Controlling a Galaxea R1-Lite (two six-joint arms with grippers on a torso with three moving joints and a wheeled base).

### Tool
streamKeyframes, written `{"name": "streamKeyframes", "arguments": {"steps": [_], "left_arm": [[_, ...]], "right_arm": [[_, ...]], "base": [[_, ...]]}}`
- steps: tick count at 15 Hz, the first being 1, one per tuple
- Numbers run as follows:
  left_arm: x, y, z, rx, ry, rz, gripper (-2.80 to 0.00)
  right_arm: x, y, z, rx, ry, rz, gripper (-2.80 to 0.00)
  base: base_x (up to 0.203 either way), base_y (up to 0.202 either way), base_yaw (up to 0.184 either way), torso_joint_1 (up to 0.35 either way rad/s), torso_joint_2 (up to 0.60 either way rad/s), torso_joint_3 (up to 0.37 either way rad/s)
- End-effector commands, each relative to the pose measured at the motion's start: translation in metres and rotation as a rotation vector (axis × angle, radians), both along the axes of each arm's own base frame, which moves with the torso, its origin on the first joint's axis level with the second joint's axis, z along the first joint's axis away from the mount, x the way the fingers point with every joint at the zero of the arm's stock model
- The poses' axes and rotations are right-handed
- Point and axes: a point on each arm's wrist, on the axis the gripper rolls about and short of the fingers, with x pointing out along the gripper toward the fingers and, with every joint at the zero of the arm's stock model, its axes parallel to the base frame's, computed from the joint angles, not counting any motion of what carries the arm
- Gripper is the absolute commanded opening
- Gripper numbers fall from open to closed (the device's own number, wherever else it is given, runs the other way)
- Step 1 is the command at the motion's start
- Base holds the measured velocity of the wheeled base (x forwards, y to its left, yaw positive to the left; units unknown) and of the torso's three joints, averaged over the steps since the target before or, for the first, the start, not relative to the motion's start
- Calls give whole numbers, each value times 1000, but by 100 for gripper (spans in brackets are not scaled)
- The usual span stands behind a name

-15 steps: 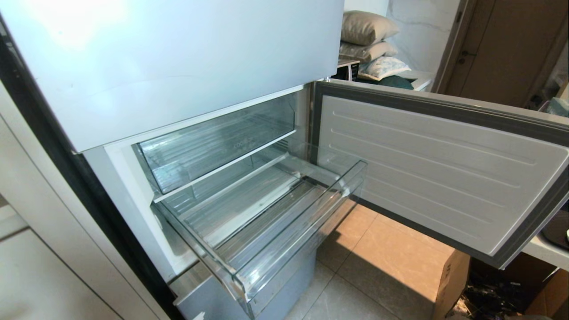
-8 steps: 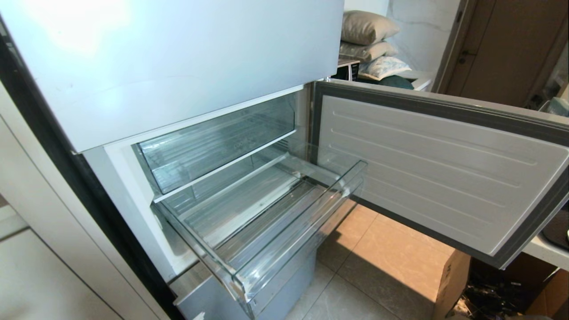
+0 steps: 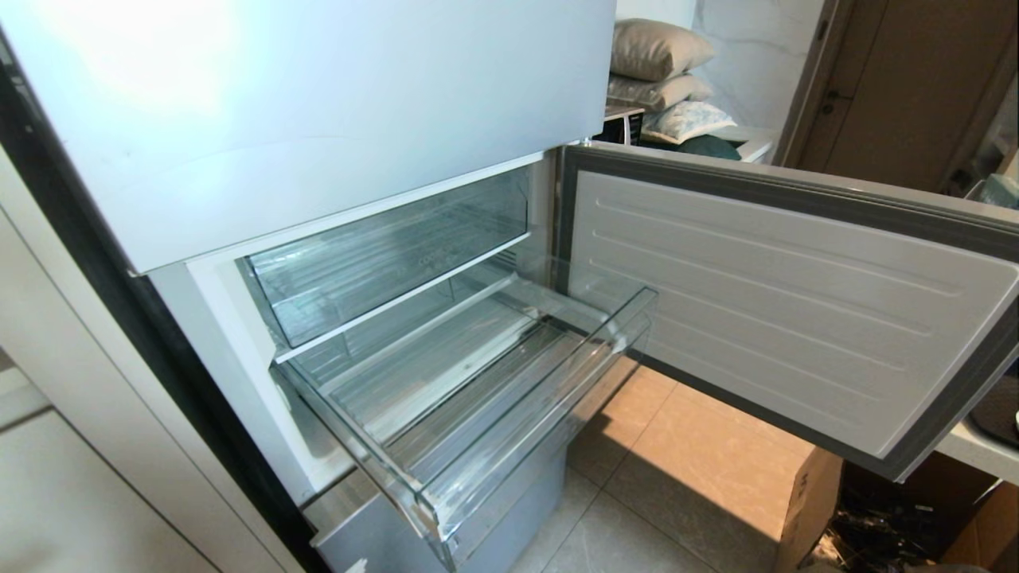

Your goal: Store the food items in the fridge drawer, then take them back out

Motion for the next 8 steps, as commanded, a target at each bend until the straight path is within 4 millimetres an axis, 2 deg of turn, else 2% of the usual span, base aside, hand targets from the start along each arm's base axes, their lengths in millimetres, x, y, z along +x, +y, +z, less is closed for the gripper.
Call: {"name": "streamKeyframes", "arguments": {"steps": [1, 4, 8], "left_arm": [[0, 0, 0, 0, 1, 1, -280], [0, 0, 0, 0, 1, 1, -280], [0, 0, 0, 0, 1, 1, -280]], "right_arm": [[6, -11, -7, 45, -33, 21, 0], [10, -19, -1, 115, -112, 54, 0], [23, -25, 9, 180, -114, 88, 0]], "base": [[0, 0, 0, 0, 0, 0], [0, 0, 0, 0, 0, 0], [0, 0, 0, 0, 0, 0]]}}
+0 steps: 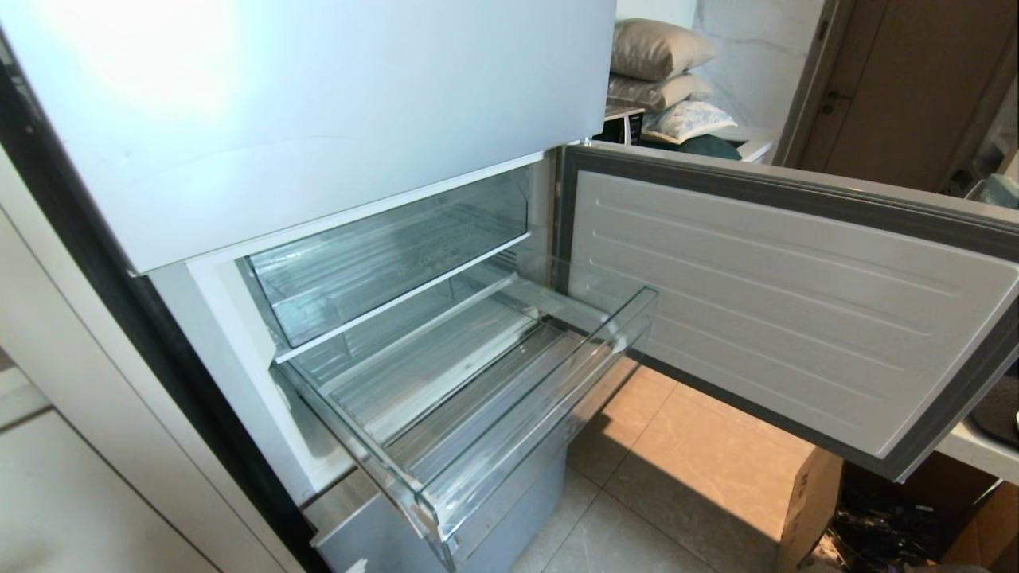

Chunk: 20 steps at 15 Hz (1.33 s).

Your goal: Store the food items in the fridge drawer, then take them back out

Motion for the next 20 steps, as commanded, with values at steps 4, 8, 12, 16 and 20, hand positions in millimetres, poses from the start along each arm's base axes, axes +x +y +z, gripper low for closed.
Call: {"name": "streamKeyframes", "arguments": {"steps": [4, 8, 12, 16, 20], "left_arm": [[0, 0, 0, 0, 1, 1, -280], [0, 0, 0, 0, 1, -1, -280], [0, 0, 0, 0, 1, 0, -280], [0, 0, 0, 0, 1, 1, -280], [0, 0, 0, 0, 1, 0, -280]], "right_arm": [[13, -8, 3, 52, -19, 56, 0], [19, -17, 4, 70, -13, 61, 0], [24, -16, 4, 79, -11, 73, 0], [25, -17, -3, 93, -6, 76, 0], [26, -19, -9, 102, -2, 78, 0]], "base": [[0, 0, 0, 0, 0, 0], [0, 0, 0, 0, 0, 0], [0, 0, 0, 0, 0, 0], [0, 0, 0, 0, 0, 0], [0, 0, 0, 0, 0, 0]]}}
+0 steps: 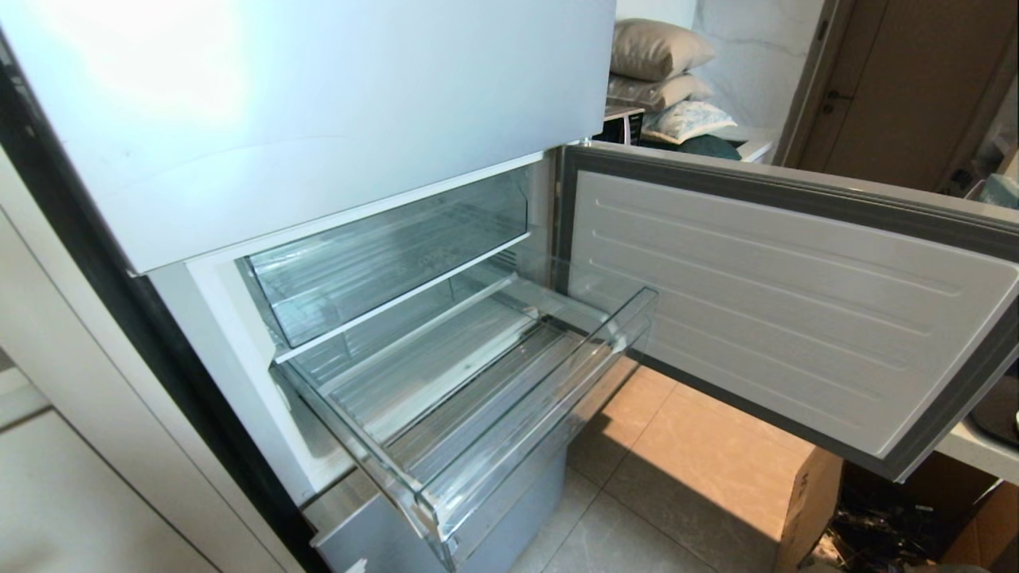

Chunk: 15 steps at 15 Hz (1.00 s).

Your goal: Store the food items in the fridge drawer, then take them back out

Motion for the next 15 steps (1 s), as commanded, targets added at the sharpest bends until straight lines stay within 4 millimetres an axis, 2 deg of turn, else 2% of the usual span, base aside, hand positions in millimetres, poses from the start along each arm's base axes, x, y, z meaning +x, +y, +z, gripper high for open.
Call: {"name": "streamKeyframes", "arguments": {"steps": [1, 11, 12, 15], "left_arm": [[0, 0, 0, 0, 1, 0, -280], [0, 0, 0, 0, 1, 1, -280], [0, 0, 0, 0, 1, 1, -280], [0, 0, 0, 0, 1, 0, -280]], "right_arm": [[1, 0, -3, 8, -2, 3, 0], [13, 2, -9, 19, 4, 32, 0], [13, 2, -9, 21, 4, 32, -280], [14, 3, -9, 18, 5, 36, -280]], "base": [[0, 0, 0, 0, 0, 0], [0, 0, 0, 0, 0, 0], [0, 0, 0, 0, 0, 0], [0, 0, 0, 0, 0, 0]]}}
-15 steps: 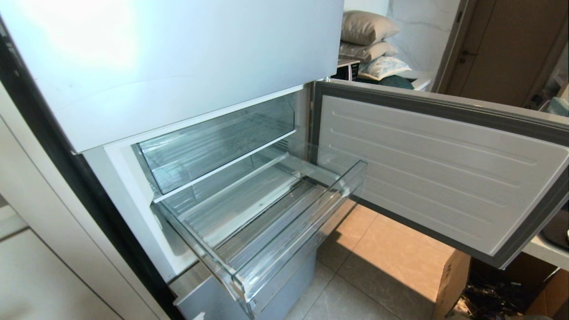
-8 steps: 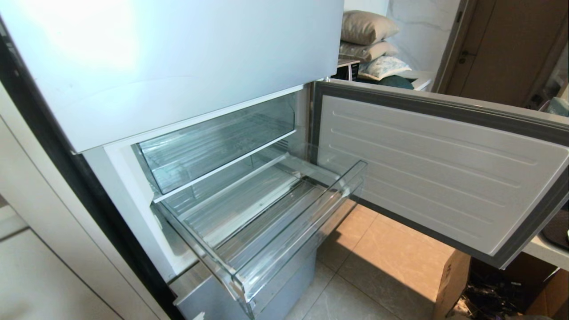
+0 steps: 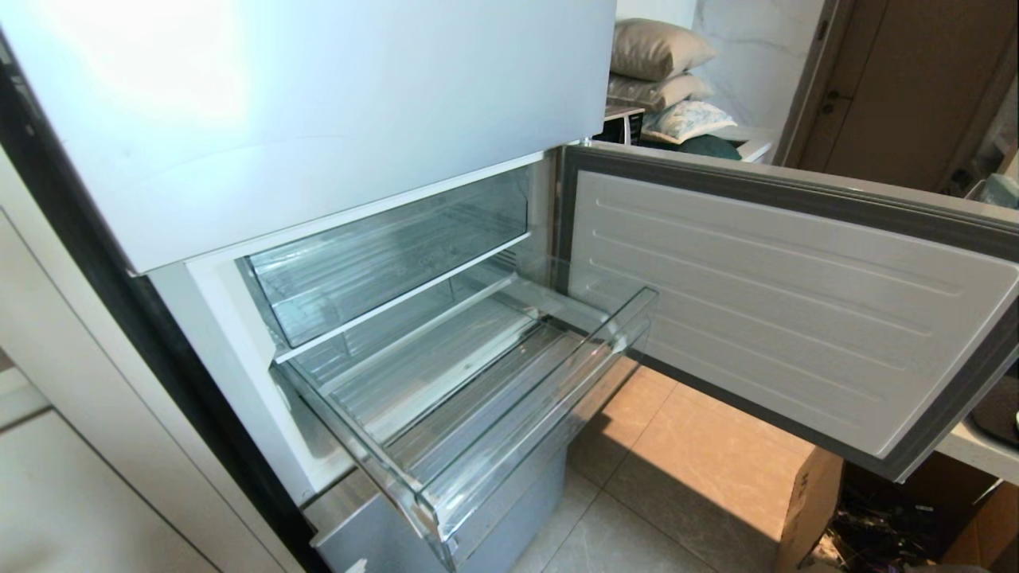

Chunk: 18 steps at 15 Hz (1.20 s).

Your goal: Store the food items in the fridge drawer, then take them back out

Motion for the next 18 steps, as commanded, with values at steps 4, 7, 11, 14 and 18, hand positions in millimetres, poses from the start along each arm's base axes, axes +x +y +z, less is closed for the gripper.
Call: {"name": "streamKeyframes", "arguments": {"steps": [4, 7, 11, 14, 18], "left_arm": [[0, 0, 0, 0, 1, 1, -280], [0, 0, 0, 0, 1, 1, -280], [0, 0, 0, 0, 1, 1, -280], [0, 0, 0, 0, 1, 1, -280], [0, 0, 0, 0, 1, 0, -280]], "right_arm": [[0, 8, 23, -41, -18, 6, -280], [19, 34, 62, -135, -21, 51, -280], [71, 68, 94, -506, 52, 55, -280], [109, 99, 88, -890, 107, 72, -280], [127, 138, 59, -1079, 137, 153, -280]], "base": [[0, 0, 0, 0, 0, 0], [0, 0, 0, 0, 0, 0], [0, 0, 0, 0, 0, 0], [0, 0, 0, 0, 0, 0], [0, 0, 0, 0, 0, 0]]}}
